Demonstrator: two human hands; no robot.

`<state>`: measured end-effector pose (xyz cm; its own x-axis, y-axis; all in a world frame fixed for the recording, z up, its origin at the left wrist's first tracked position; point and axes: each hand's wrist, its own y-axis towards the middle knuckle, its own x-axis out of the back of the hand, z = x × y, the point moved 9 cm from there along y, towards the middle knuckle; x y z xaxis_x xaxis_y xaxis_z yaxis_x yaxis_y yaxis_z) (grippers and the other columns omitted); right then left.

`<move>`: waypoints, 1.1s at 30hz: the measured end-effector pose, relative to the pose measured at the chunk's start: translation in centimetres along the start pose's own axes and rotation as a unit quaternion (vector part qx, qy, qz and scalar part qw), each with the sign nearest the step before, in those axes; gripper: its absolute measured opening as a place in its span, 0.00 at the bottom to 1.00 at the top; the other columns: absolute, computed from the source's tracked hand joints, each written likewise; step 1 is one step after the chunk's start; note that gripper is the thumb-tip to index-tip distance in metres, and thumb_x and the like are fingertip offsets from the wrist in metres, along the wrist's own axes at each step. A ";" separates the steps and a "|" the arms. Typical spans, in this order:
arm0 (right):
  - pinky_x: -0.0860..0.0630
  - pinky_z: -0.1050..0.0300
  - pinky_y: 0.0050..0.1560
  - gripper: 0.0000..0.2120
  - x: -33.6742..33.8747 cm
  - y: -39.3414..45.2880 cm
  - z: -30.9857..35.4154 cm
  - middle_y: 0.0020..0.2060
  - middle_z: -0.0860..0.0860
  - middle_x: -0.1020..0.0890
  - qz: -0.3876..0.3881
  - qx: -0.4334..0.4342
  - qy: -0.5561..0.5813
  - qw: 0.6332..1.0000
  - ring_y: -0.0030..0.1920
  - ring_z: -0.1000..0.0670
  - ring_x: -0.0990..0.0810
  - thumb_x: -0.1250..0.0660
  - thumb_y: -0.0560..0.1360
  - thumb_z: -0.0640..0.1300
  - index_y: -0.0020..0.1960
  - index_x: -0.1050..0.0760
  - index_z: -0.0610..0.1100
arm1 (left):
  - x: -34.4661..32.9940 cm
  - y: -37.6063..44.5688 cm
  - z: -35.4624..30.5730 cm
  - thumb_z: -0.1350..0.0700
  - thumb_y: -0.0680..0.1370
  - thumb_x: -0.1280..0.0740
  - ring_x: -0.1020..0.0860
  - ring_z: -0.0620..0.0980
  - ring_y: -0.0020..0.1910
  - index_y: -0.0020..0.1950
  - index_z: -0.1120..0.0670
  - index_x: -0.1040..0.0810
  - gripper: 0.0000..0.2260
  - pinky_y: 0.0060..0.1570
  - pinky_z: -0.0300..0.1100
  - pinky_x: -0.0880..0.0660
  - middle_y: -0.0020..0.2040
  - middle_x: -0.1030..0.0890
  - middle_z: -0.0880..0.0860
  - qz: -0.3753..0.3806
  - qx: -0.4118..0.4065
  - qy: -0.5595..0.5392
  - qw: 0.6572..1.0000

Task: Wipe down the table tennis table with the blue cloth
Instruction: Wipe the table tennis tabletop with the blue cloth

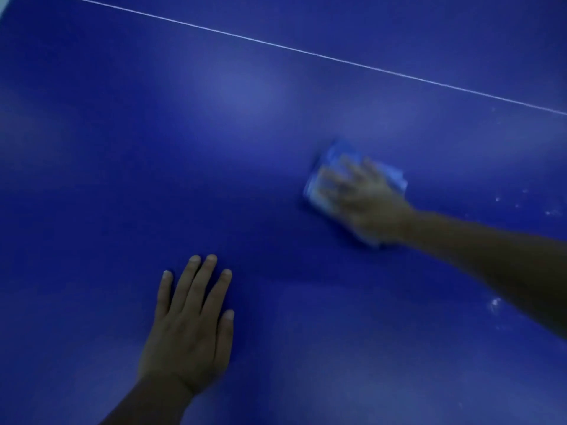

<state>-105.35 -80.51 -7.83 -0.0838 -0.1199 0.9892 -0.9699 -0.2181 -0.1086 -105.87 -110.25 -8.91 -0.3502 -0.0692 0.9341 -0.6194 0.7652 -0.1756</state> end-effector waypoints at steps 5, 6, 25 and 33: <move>0.46 0.30 0.73 0.26 0.2 1.2 -3.7 0.79 0.51 0.40 0.005 -0.279 0.098 0.955 0.79 0.37 0.46 0.51 0.80 0.55 0.79 0.40 0.58 | 0.3 -0.2 0.1 0.46 0.80 0.49 0.46 0.53 0.80 0.75 0.56 0.31 0.27 0.76 0.58 0.54 0.79 0.39 0.55 -0.020 -0.005 -0.015 1.000; 0.44 0.27 0.71 0.26 0.2 1.0 0.6 0.78 0.49 0.37 -0.011 -0.203 0.074 0.976 0.77 0.34 0.43 0.49 0.80 0.53 0.78 0.38 0.56 | 0.4 -0.3 0.1 0.45 0.80 0.49 0.47 0.53 0.80 0.75 0.56 0.32 0.27 0.77 0.58 0.54 0.79 0.39 0.55 -0.025 -0.007 -0.022 0.999; 0.47 0.28 0.72 0.25 -0.3 -17.5 27.8 0.78 0.52 0.38 -0.010 -0.070 0.075 0.995 0.78 0.35 0.42 0.44 0.79 0.55 0.76 0.36 0.59 | 0.5 -9.0 -0.1 0.44 0.79 0.48 0.49 0.54 0.80 0.76 0.58 0.34 0.29 0.77 0.56 0.58 0.79 0.41 0.56 -0.030 -0.035 -0.074 0.996; 0.44 0.28 0.72 0.24 0.1 -21.5 21.4 0.78 0.51 0.37 0.001 -0.234 0.108 0.966 0.78 0.38 0.42 0.50 0.82 0.57 0.77 0.38 0.58 | -2.9 -20.9 0.6 0.46 0.80 0.48 0.45 0.58 0.79 0.75 0.60 0.33 0.28 0.76 0.62 0.56 0.78 0.39 0.60 -0.066 -0.020 0.015 0.997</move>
<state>-79.59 -96.53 -7.45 -0.0836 0.0952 0.9919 -0.9628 0.2492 -0.1050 -92.39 -126.41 -8.15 -0.2458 -0.1527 0.9572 -0.6302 0.7755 -0.0381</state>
